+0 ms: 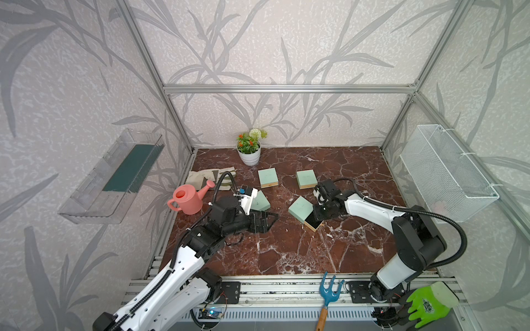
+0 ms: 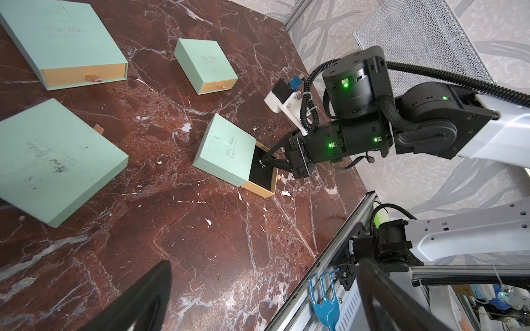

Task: Take out the earrings from the drawer-style jewelry box
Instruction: Pick up the earring from the drawer, then place the earring at the center of the board.

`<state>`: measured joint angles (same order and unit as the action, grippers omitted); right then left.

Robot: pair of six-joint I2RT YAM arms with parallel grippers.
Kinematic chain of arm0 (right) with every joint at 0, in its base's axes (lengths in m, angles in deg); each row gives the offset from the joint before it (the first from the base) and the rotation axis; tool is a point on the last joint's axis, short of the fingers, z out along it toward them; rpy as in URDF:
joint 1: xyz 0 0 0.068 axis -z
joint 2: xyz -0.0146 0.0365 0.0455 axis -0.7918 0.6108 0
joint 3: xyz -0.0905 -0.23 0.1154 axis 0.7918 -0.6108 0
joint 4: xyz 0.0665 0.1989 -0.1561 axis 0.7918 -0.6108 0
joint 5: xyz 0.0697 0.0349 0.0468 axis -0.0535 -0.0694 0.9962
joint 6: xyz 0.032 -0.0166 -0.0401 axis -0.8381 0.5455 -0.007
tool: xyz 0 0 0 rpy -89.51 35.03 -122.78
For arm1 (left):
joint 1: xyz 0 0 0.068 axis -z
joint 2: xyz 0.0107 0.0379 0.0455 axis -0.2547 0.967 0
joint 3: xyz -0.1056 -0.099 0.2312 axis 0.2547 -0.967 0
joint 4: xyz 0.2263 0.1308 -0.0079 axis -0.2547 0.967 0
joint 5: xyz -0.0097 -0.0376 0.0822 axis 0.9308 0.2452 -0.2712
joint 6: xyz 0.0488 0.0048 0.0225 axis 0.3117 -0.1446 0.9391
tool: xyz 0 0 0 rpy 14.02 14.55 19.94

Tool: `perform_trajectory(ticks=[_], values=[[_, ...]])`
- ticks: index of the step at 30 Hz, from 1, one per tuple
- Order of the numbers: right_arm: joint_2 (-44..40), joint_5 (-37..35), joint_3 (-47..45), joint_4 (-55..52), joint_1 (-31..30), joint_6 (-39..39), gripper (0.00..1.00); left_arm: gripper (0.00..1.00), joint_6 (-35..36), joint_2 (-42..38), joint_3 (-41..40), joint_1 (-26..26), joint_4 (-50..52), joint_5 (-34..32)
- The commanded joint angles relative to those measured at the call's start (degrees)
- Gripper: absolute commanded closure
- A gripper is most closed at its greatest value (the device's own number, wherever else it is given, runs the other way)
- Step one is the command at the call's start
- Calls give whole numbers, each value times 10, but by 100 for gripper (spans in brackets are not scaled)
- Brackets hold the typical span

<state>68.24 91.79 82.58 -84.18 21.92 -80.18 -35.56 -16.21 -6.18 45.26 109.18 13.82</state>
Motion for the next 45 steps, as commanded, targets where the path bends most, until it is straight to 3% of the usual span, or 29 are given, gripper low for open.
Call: perform_trajectory(ticks=[1, 12, 18, 23, 32, 45], values=[[-16, 14, -3, 5, -2, -6, 99, 1, 8, -9, 14, -3, 12, -10], [-60, 36, 7, -3, 9, -20, 100, 1, 8, -14, 14, -2, 15, -17], [-117, 21, 16, -27, 69, -22, 100, 1, 9, -20, 12, -2, 13, -17], [-137, 5, 18, -40, 156, -31, 100, 1, 8, -24, 11, -4, 9, -20], [-54, -67, 83, -53, 245, -15, 100, 1, 6, -26, 11, -4, 10, -18], [108, -77, 177, -71, 273, -5, 100, 1, 4, -30, 10, -4, 7, -17]])
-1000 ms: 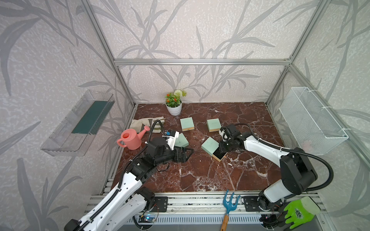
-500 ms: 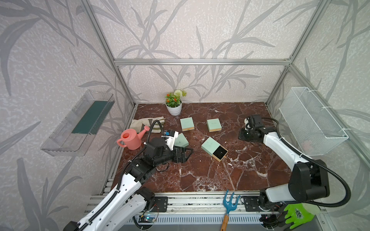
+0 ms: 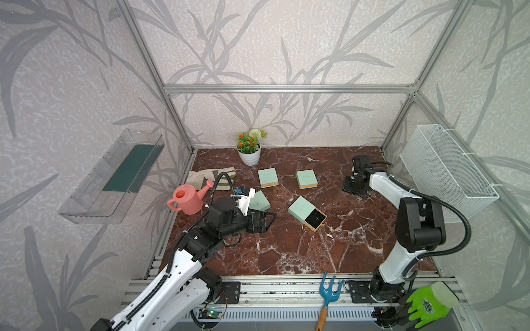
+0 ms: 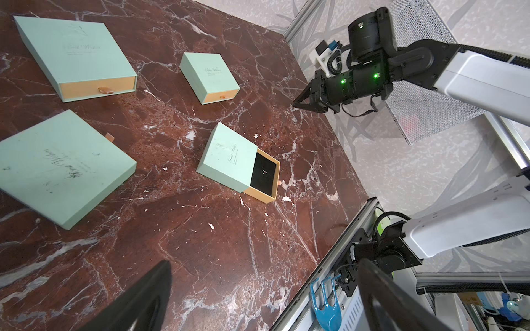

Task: Take out the earrings from the drawer-style jewelry box
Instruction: Place the earring at the center of the board.

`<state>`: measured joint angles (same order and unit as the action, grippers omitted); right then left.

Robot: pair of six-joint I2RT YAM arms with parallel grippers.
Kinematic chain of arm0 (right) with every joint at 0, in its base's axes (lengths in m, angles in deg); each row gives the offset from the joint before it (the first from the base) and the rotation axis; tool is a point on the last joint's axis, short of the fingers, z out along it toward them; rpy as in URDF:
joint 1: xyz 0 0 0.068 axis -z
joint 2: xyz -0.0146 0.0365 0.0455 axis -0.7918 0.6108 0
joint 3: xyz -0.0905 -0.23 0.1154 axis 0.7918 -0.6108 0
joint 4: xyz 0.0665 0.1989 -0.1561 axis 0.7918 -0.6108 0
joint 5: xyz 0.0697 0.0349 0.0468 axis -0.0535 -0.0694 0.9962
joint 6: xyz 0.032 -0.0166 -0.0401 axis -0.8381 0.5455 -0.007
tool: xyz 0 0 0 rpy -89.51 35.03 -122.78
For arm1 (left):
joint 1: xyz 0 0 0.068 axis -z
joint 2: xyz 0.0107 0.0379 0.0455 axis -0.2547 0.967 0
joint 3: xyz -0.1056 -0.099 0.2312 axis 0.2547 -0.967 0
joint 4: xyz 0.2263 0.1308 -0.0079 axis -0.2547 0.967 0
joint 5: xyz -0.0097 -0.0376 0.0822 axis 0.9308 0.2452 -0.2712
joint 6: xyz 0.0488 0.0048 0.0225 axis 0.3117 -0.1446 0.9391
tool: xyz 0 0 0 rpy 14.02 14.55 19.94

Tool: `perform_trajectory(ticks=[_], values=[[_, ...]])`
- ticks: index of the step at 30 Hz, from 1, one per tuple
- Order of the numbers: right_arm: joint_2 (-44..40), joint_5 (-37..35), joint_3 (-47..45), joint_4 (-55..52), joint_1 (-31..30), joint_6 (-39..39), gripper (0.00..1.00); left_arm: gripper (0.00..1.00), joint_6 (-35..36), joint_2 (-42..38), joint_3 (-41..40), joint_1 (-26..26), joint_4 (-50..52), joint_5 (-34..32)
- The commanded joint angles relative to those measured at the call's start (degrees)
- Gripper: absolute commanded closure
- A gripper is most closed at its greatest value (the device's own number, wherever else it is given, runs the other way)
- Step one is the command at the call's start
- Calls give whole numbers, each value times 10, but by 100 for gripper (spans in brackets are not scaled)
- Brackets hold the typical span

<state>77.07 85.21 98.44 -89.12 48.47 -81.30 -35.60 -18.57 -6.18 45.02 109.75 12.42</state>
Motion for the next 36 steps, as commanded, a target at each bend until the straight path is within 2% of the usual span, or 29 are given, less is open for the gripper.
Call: perform_trajectory(ticks=[1, 12, 17, 30, 36], values=[[28, -10, 23, -25, 8, 7, 100, 1, 4, -6, 10, -2, 0, -2], [114, 10, 77, -33, 13, 7, 100, 1, 3, -6, 8, -3, -4, 2], [124, 11, 86, -37, 13, 10, 99, 1, 4, -4, 9, -3, -3, 2], [117, 22, 100, -52, 14, 15, 73, 1, 1, -4, 10, -4, -4, 7], [41, 16, 81, -52, 8, 10, 57, 1, 2, -4, 10, -4, -3, 7]])
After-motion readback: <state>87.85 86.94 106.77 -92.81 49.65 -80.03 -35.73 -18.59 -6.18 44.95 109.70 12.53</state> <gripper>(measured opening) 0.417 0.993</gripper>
